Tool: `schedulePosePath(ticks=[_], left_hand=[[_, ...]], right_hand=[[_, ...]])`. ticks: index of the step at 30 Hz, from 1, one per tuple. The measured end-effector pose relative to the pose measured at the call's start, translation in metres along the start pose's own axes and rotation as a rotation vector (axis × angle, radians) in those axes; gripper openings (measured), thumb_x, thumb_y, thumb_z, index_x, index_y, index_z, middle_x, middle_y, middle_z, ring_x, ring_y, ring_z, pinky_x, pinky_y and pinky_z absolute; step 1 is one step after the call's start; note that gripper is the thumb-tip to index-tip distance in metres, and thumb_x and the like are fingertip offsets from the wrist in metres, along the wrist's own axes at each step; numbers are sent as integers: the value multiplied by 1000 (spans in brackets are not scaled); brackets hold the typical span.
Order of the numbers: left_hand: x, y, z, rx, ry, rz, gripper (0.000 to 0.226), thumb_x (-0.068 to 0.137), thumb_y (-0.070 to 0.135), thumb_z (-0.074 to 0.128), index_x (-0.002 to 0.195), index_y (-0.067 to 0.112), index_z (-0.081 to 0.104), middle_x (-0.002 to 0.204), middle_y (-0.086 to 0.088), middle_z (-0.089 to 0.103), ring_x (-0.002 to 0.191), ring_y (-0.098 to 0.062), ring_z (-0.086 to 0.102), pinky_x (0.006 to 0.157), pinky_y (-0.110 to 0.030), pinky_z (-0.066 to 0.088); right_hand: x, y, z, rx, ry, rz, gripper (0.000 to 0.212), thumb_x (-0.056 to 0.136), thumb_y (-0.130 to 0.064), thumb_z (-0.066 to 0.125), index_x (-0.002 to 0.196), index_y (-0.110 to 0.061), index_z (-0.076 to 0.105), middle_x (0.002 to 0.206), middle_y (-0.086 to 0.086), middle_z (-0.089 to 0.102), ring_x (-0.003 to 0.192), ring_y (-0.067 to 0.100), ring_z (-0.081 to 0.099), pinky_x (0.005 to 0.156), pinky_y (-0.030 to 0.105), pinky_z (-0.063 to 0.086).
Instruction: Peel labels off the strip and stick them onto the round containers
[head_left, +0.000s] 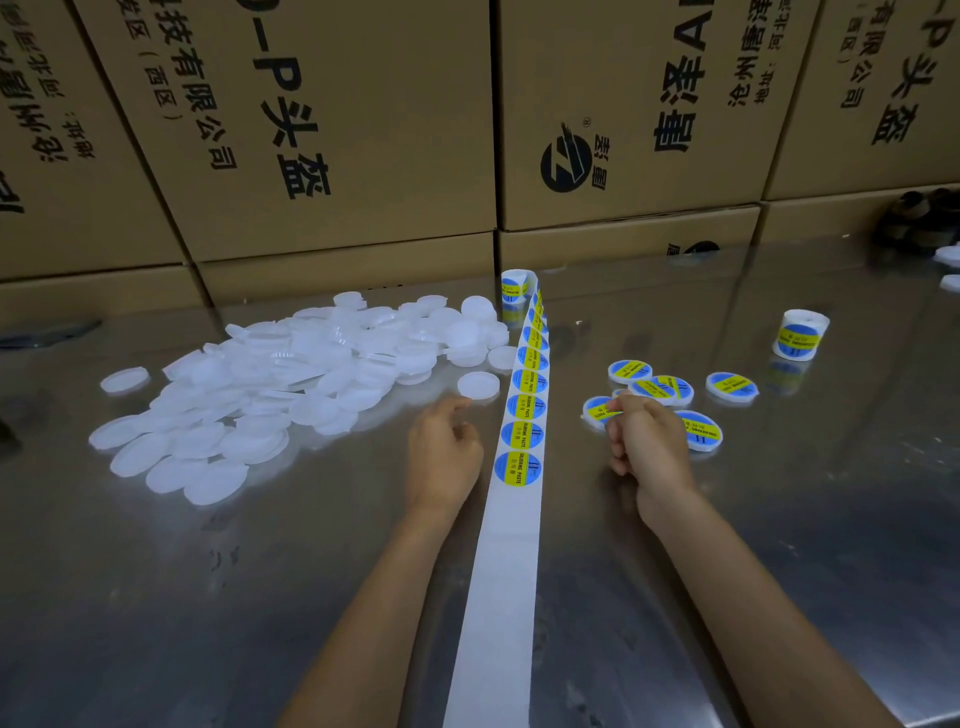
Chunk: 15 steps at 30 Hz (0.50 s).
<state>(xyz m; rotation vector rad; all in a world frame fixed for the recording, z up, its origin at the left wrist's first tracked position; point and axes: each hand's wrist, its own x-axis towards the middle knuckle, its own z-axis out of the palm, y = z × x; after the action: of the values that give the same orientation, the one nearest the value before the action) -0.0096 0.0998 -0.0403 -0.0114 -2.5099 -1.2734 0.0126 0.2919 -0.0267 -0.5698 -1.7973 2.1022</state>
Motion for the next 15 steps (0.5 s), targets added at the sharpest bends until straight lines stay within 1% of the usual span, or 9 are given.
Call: schedulePosePath(ticks=[3, 5, 6, 8, 10, 11, 12, 13, 15], left_hand=[[6, 0, 4, 157, -57, 91, 44, 95, 4, 50, 138, 10, 56, 141, -9, 54, 131, -24, 46, 108, -33, 38], [15, 2, 8, 266, -72, 127, 45, 98, 10, 49, 143, 10, 50, 145, -11, 49, 133, -26, 42, 109, -34, 35], [20, 3, 10, 326, -79, 143, 46, 100, 14, 48, 146, 12, 47, 148, -12, 45, 134, -27, 40, 109, -35, 35], [30, 4, 15, 445, -112, 161, 49, 102, 22, 45, 151, 20, 40, 160, -9, 31, 141, -29, 33, 108, -40, 38], [39, 5, 18, 567, -154, 167, 49, 103, 26, 42, 152, 27, 38, 166, 0, 19, 143, -27, 32, 101, -45, 45], [43, 5, 20, 624, -167, 173, 47, 104, 27, 40, 151, 28, 40, 166, 3, 20, 140, -26, 35, 97, -44, 48], [46, 4, 21, 659, -170, 176, 44, 104, 27, 39, 148, 28, 44, 164, 4, 27, 137, -25, 38, 94, -44, 49], [49, 3, 22, 664, -160, 171, 41, 104, 26, 39, 144, 27, 49, 157, 1, 40, 133, -25, 43, 91, -43, 49], [51, 1, 23, 604, -115, 137, 36, 103, 26, 42, 134, 25, 59, 128, -8, 61, 123, -24, 50, 86, -41, 49]], right_hand=[[-1, 6, 8, -178, -23, -111, 19, 96, -17, 50, 81, -13, 60, 63, 0, 48, 55, 13, 39, 52, 25, 32], [-5, 11, 14, -322, -46, -243, 14, 95, -17, 55, 85, -10, 60, 68, -2, 54, 61, 10, 46, 56, 18, 38], [-7, 14, 16, -386, -70, -318, 11, 94, -16, 57, 85, -10, 61, 69, -4, 57, 62, 7, 49, 58, 16, 39], [-13, 16, 18, -513, -146, -459, 7, 90, -12, 59, 84, -12, 61, 75, -5, 61, 70, 5, 54, 67, 22, 44], [-14, 18, 20, -636, -231, -568, 2, 88, -12, 61, 88, -13, 63, 88, -2, 63, 86, 13, 56, 77, 27, 44], [-15, 19, 20, -689, -268, -606, 5, 88, -14, 64, 93, -13, 64, 96, -2, 62, 94, 14, 53, 82, 26, 42], [-15, 20, 20, -732, -302, -635, 12, 87, -17, 67, 99, -14, 65, 101, -3, 61, 99, 14, 50, 86, 25, 40], [-16, 21, 20, -765, -332, -654, 20, 86, -21, 70, 104, -16, 65, 105, -4, 60, 101, 13, 48, 89, 26, 39], [-17, 23, 21, -819, -377, -676, 30, 83, -29, 72, 110, -19, 63, 110, -7, 59, 103, 13, 48, 94, 29, 38]])
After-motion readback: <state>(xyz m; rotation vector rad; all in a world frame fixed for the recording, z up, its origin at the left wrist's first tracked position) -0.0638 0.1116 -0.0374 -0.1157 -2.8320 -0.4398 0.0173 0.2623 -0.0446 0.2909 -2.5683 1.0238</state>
